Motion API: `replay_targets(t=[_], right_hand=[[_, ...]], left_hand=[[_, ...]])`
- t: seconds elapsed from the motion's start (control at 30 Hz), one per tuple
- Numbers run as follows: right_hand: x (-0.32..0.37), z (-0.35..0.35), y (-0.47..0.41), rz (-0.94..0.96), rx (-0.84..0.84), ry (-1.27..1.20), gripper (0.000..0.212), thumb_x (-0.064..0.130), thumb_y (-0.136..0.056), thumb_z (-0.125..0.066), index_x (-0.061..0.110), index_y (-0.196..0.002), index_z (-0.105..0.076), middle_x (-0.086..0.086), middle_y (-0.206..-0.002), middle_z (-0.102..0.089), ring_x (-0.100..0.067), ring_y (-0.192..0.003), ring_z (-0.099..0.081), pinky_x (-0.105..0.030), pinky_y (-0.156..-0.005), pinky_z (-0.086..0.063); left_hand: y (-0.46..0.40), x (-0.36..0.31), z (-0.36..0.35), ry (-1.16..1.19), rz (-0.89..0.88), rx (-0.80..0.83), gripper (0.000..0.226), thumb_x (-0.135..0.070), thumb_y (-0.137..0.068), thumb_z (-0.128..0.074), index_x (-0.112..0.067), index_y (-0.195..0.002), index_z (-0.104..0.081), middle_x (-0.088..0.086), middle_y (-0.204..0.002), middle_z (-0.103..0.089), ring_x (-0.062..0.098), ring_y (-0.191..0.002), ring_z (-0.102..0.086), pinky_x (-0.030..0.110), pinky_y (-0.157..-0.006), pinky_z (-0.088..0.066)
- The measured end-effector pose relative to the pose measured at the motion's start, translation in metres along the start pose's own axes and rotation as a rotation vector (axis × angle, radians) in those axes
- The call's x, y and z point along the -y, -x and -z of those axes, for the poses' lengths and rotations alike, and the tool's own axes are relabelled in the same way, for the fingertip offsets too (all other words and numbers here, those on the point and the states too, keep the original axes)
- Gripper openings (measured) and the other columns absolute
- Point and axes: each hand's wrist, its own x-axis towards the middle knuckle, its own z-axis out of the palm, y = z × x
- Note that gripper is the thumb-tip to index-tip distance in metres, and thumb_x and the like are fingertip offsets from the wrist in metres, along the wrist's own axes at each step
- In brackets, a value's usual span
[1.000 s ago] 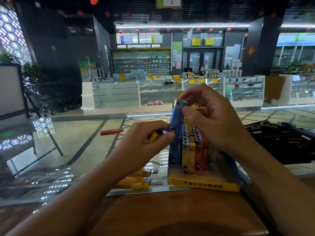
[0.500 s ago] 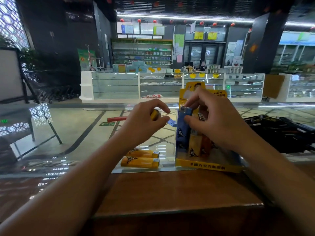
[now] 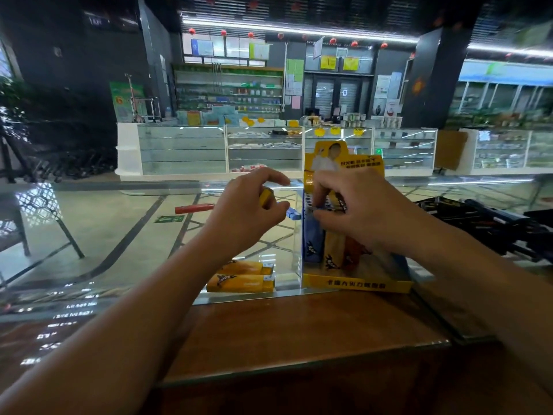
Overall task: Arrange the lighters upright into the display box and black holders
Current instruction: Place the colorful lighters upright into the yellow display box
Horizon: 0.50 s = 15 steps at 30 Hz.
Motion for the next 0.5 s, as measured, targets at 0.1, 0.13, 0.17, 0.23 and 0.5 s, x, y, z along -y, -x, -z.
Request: replay_targets(t=[0.1,0.13,0.17,0.23,0.5], right_hand=[[0.0017,0.0012,-0.001,0.014,0.015,0.025,0.01,0.035,-0.086,-0.068,0.029,-0.087,-0.059,0.005,-0.093,-0.059,-0.012,-0.081,-0.055,-0.042,-0.07,-0.049],[0.0022,0.002,-0.0013,0.024,0.022,0.029,0.01,0.036,-0.086,-0.067,0.03,-0.087,-0.059,0.005,-0.094,-0.059,-0.012,-0.082,-0.056,-0.043,-0.071,-0.05],[0.0023,0.0025,-0.0013,0.035,0.027,0.032,0.01,0.036,-0.086,-0.067,0.031,-0.088,-0.059,0.006,-0.095,-0.06,-0.012,-0.083,-0.056,-0.044,-0.071,-0.05],[0.0028,0.0033,0.0,0.045,0.026,0.036,0.01,0.038,-0.086,-0.065,0.032,-0.088,-0.058,0.006,-0.095,-0.06,-0.012,-0.084,-0.056,-0.044,-0.072,-0.05],[0.0065,-0.0055,0.0064,-0.032,-0.063,-0.002,0.007,0.036,-0.087,-0.065,0.031,-0.09,-0.062,0.008,-0.102,-0.058,-0.01,-0.095,-0.053,-0.038,-0.079,-0.048]], left_hand=[[0.0,0.0,0.0008,-0.009,-0.016,-0.018,0.027,-0.016,-0.089,-0.071,-0.026,-0.113,-0.063,-0.005,-0.059,-0.06,0.002,-0.048,-0.051,0.007,-0.054,-0.04],[-0.0001,0.0001,0.0011,-0.015,-0.022,-0.022,0.027,-0.016,-0.089,-0.071,-0.027,-0.113,-0.063,-0.004,-0.06,-0.06,0.002,-0.048,-0.051,0.008,-0.054,-0.041],[-0.0001,0.0003,0.0012,-0.019,-0.026,-0.024,0.026,-0.016,-0.089,-0.071,-0.027,-0.112,-0.063,-0.004,-0.059,-0.06,0.002,-0.048,-0.051,0.008,-0.054,-0.041],[-0.0001,0.0001,0.0013,-0.027,-0.03,-0.028,0.025,-0.017,-0.089,-0.071,-0.026,-0.111,-0.065,-0.006,-0.058,-0.059,0.002,-0.048,-0.051,0.007,-0.054,-0.04],[-0.0008,0.0014,0.0013,-0.029,-0.001,-0.123,0.023,-0.024,-0.088,-0.075,-0.022,-0.109,-0.069,-0.008,-0.06,-0.061,0.004,-0.054,-0.056,0.017,-0.065,-0.042]])
